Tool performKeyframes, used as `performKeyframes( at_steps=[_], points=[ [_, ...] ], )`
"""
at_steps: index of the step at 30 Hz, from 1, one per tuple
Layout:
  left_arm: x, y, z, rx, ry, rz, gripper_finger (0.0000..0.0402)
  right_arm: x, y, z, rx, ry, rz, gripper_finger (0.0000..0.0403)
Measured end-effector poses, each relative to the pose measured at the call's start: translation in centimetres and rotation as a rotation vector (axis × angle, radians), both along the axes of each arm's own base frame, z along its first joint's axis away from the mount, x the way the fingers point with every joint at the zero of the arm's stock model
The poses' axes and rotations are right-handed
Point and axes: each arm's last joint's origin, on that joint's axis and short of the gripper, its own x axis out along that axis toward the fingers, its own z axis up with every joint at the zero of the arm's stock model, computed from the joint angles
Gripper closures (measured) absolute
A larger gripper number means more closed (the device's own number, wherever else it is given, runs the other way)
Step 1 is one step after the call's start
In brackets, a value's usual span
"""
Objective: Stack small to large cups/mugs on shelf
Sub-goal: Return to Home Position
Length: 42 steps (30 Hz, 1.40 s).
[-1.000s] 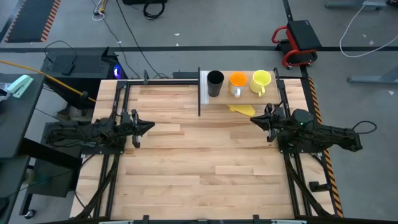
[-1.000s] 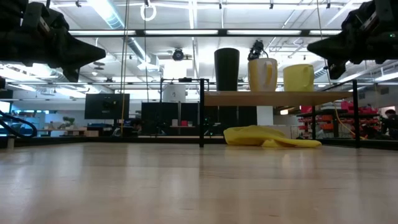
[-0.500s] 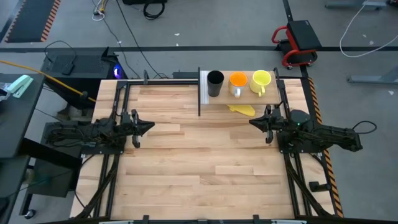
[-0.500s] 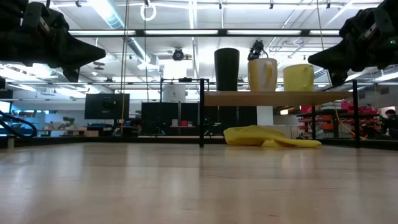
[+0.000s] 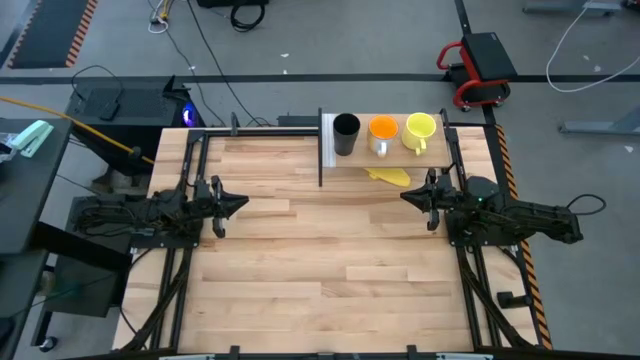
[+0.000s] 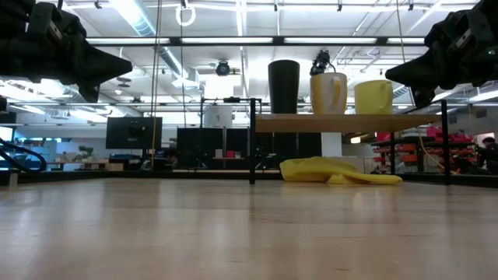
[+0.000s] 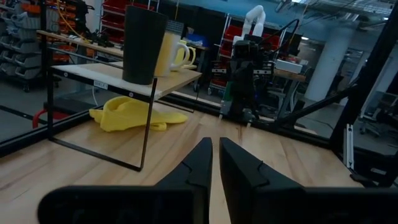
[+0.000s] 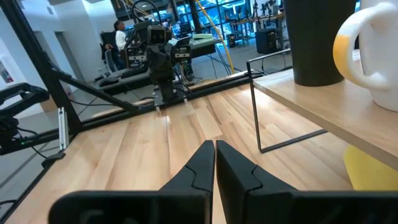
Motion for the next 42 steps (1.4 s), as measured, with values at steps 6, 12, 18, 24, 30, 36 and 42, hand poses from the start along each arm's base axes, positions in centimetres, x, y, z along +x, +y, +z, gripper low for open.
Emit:
performKeyframes(
  at_steps=[6, 12, 18, 24, 30, 36, 42],
  points=[
    [0.0, 0.0, 0.0, 0.0, 0.0, 0.0, 0.0372, 0.0, 0.0, 0.0, 0.0, 0.0, 0.0, 0.0381],
    [0.0, 0.0, 0.0, 0.0, 0.0, 0.0, 0.0372, 0.0, 0.0, 0.01, 0.0, 0.0, 0.0, 0.0381],
    [0.0, 0.0, 0.0, 0.0, 0.0, -0.001, 0.0363, 0.0, 0.0, 0.0, 0.0, 0.0, 0.0, 0.0381],
    [0.0, 0.0, 0.0, 0.0, 0.0, 0.0, 0.0367, 0.0, 0.0, 0.0, 0.0, 0.0, 0.0, 0.0381],
    [0.0, 0.0, 0.0, 0.0, 0.0, 0.0, 0.0374, 0.0, 0.0, 0.0, 0.0, 0.0, 0.0, 0.0381],
    [0.0, 0.0, 0.0, 0.0, 0.0, 0.0, 0.0366, 0.0, 0.0, 0.0, 0.0, 0.0, 0.0, 0.0381],
    [0.0, 0.0, 0.0, 0.0, 0.0, -0.001, 0.0361, 0.0, 0.0, 0.0, 0.0, 0.0, 0.0, 0.0381]
  ],
)
